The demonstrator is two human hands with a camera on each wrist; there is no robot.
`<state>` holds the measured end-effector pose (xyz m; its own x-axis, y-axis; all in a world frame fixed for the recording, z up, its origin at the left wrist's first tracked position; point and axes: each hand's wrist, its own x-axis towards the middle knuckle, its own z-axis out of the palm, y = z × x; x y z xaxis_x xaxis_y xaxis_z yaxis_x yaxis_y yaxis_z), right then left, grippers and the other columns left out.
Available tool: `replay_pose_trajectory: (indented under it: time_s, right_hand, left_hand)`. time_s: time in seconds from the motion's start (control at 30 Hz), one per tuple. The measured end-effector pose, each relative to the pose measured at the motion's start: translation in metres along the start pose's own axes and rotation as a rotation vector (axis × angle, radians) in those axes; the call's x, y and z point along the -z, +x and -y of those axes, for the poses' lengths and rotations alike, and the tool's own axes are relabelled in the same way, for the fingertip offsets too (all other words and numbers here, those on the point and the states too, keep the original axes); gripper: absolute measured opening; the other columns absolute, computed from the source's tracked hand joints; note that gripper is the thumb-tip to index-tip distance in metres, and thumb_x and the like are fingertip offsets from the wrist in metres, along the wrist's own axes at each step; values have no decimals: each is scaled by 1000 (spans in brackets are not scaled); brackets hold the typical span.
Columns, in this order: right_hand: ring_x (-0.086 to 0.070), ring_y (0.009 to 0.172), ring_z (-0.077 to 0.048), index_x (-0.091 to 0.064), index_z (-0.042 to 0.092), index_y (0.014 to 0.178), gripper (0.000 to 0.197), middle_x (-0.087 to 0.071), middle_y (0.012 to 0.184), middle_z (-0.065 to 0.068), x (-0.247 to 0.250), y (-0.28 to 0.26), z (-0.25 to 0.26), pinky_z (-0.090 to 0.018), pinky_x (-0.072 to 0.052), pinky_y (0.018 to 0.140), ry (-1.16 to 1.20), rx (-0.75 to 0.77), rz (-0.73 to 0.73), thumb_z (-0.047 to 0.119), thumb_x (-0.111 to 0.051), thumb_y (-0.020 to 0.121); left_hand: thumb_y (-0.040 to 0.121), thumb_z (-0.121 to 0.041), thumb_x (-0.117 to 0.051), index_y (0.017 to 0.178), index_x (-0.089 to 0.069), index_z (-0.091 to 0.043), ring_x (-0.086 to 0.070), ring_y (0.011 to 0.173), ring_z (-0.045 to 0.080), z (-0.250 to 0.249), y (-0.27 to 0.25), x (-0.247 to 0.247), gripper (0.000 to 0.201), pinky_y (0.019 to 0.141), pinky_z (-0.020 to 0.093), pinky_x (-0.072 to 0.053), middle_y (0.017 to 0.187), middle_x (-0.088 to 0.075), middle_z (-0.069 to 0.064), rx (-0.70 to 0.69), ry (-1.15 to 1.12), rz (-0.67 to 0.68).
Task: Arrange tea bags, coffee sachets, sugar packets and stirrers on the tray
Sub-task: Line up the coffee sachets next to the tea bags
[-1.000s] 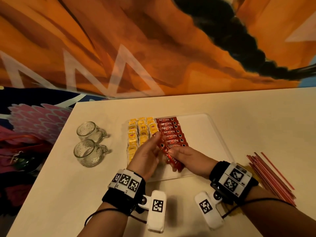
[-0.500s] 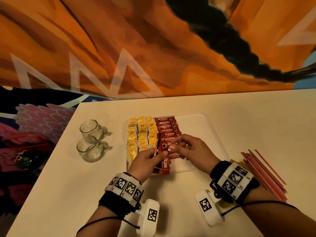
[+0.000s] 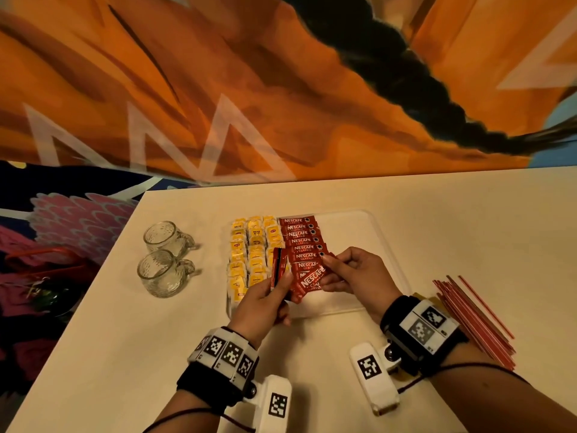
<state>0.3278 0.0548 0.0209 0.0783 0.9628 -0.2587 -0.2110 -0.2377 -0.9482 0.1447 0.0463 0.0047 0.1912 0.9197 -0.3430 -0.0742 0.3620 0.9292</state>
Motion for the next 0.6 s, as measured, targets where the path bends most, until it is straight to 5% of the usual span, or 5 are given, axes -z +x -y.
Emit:
replay_pose_trajectory:
  time_s: [0.13,0.3,0.47,0.6]
  right_hand:
    - [-71,61,-23,-52,3,86,16,-69,78,-24,-1,-3,-2,-26,-58,56,32,-22,-8,11,-67,88]
    - [-71,66,-25,-56,-1,90,13,-69,78,-23,2,-5,-14,-29,-59,60,59,-150,93,9,-63,90]
    - [-69,69,-22,-59,0,91,8,-69,81,-15,10,-2,-22,-31,-60,63,3,-268,238,8,-59,93]
    - [-52,55,-9,-71,8,84,10,-62,63,5,26,1,-20,-21,-44,49,-351,-224,209,15,-66,89]
  left_hand:
    - [79,-46,-57,86,-62,-7,-41,40,8,-2,-2,-3,40,50,28,-38,67,-64,2,-58,35,5]
    - [86,-29,-67,72,-61,-14,-40,38,6,-2,6,5,21,44,22,-35,61,-61,2,-112,155,-121]
    - [88,-39,-62,63,-56,-24,-47,48,3,-15,10,9,30,51,20,-33,49,-51,-12,-239,605,-242]
    - [87,-46,-61,66,-56,-19,-47,54,14,-6,13,23,35,54,28,-33,56,-51,-5,-129,769,-132]
